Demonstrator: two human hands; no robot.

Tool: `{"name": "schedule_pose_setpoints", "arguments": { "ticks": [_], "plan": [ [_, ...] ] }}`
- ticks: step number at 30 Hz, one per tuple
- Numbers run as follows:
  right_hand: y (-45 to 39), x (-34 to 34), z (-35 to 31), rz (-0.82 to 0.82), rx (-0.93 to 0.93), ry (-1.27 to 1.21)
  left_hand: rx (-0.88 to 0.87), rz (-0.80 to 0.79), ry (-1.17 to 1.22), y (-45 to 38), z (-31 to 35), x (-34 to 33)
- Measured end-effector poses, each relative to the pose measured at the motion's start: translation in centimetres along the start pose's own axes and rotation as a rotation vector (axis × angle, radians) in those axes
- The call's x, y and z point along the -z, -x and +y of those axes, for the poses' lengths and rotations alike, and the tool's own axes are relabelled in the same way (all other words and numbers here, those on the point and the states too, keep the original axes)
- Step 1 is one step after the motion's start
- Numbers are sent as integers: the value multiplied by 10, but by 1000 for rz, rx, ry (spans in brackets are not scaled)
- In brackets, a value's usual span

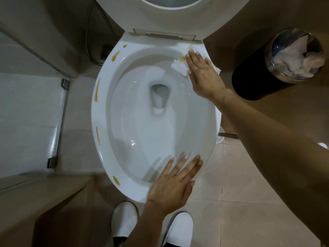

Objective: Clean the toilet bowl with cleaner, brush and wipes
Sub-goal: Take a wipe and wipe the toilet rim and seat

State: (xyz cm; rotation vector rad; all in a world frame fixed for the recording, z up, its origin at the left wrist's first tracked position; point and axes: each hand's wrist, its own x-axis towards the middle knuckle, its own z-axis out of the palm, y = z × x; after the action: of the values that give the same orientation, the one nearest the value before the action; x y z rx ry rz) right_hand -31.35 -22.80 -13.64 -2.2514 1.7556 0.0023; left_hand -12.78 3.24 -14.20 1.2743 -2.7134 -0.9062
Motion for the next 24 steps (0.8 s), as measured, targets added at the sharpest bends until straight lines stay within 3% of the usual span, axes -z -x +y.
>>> {"name": "schedule_pose_setpoints", "arguments": {
  "ticks": [11,15,24],
  "plan": [
    [-20,9,5,-79,219,295,-6,8,41,1,-1,0],
    [-10,15,21,-135,278,520,-7,9,62,0,-1,1],
    [-62,24,-13,-237,458,945,11,9,61,0,-2,-2]
  ]
}}
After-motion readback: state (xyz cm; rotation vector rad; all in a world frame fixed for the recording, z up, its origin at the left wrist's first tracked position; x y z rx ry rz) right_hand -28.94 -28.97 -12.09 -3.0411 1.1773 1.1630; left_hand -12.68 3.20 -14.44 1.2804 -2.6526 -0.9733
